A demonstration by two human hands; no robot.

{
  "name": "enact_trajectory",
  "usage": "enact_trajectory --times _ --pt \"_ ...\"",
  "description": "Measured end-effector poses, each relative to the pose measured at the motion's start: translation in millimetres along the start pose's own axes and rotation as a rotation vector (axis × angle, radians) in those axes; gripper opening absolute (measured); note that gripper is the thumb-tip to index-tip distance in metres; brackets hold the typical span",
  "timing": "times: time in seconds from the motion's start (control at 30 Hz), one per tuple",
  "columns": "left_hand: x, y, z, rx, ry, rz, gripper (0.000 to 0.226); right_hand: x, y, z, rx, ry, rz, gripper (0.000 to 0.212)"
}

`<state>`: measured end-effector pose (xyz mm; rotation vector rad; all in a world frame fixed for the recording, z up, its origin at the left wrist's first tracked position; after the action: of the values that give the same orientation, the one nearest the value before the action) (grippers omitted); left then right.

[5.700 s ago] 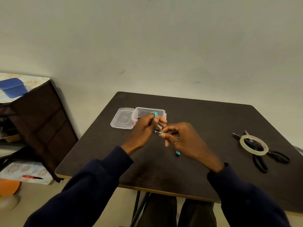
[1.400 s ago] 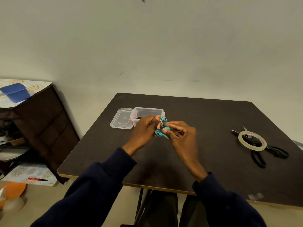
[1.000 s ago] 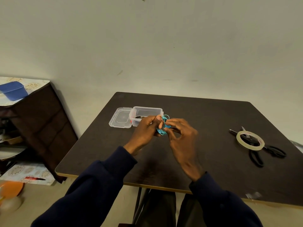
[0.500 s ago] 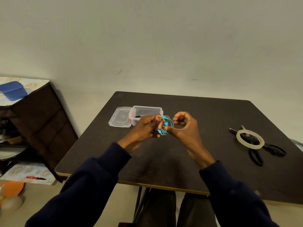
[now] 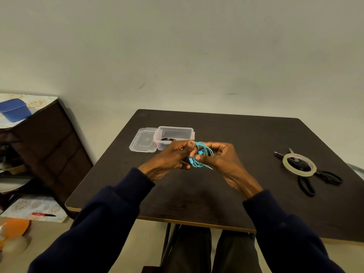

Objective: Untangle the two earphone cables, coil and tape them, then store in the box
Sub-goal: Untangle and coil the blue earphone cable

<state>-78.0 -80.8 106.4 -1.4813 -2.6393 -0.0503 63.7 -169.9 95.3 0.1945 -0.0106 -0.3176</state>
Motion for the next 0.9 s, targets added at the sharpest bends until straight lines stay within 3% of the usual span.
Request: enact_trajectory --times 0.43,0.63,0.8,0.9 --pt "3.1 1.4 4.5 0.031 -0.062 -0.017 0.038 4.6 -3.1 -7.4 -0.043 -0.046 -0.036 0.026" --pt "5.8 7.2 6.8 0.04 -0.028 -0.042 0.044 2.0 -7.9 -15.0 -0.132 0.344 -0.002 0.033" --pt "5.4 7.0 8.0 0.047 -0.03 -0.038 0.047 -1.4 -11.2 -17.6 -0.161 0.515 0.102 0.032" --pt "5.4 5.9 5.7 0.033 -0.071 -0.034 0.041 3.0 -12.4 -19.7 -0.191 0.604 0.166 0.054"
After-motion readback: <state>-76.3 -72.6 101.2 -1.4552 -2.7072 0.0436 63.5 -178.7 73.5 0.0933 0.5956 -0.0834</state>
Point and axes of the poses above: each hand's wrist, its own y-axis towards the middle knuckle, its own x-axis out of the back of the hand, z = x × y, the point moved 3 cm from there along y, towards the middle knuckle
